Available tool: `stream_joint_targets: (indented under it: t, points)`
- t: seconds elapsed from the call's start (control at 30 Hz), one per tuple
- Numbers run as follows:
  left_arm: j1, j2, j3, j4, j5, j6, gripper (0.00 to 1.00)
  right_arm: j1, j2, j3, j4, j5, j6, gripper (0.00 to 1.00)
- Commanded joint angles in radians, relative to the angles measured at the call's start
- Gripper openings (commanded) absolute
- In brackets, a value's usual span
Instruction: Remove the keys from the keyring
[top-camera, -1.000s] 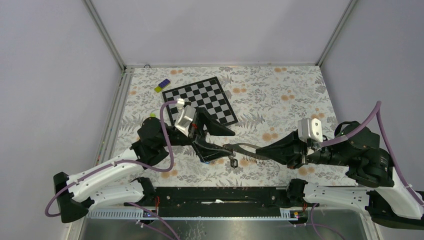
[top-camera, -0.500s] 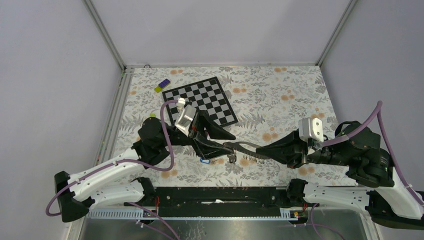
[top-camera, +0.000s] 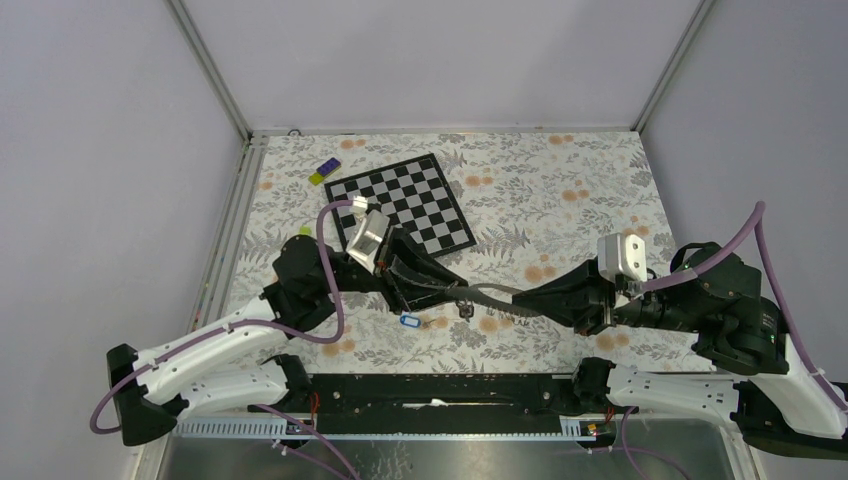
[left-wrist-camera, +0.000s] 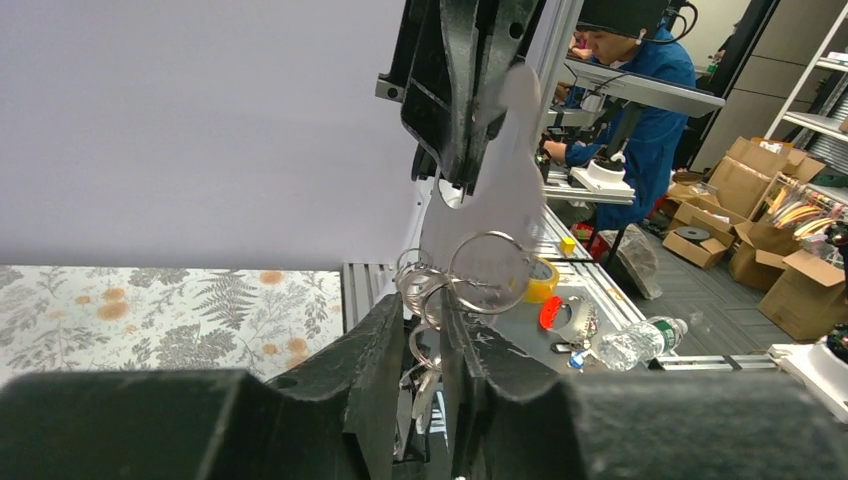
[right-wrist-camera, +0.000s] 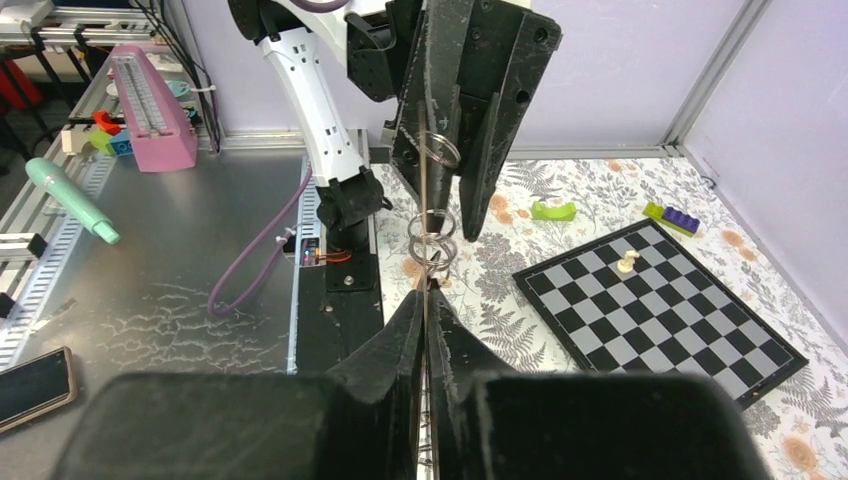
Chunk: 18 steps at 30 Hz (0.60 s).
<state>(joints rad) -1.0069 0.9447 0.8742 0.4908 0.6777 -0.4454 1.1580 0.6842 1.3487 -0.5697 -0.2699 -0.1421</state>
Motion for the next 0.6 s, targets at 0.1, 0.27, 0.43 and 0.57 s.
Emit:
stream_joint_targets:
  t: [0.1, 0.27, 0.43, 0.57]
  points:
    - [0.001, -0.048, 0.008, 0.007, -0.04, 0.022, 0.14, -0.003, -0.01, 0.001, 0.043, 0.006, -0.003, 0.09]
    - [0.002, -0.064, 0.003, -0.007, -0.054, 0.027, 0.02, -0.003, -0.011, -0.002, 0.043, 0.011, -0.005, 0.09]
    - [0.002, -0.067, 0.0, -0.008, -0.058, 0.025, 0.0, -0.003, -0.012, -0.003, 0.044, 0.011, -0.004, 0.09]
    - [0.002, -0.059, -0.005, 0.0, -0.056, 0.02, 0.12, -0.002, -0.008, 0.004, 0.045, 0.007, -0.001, 0.09]
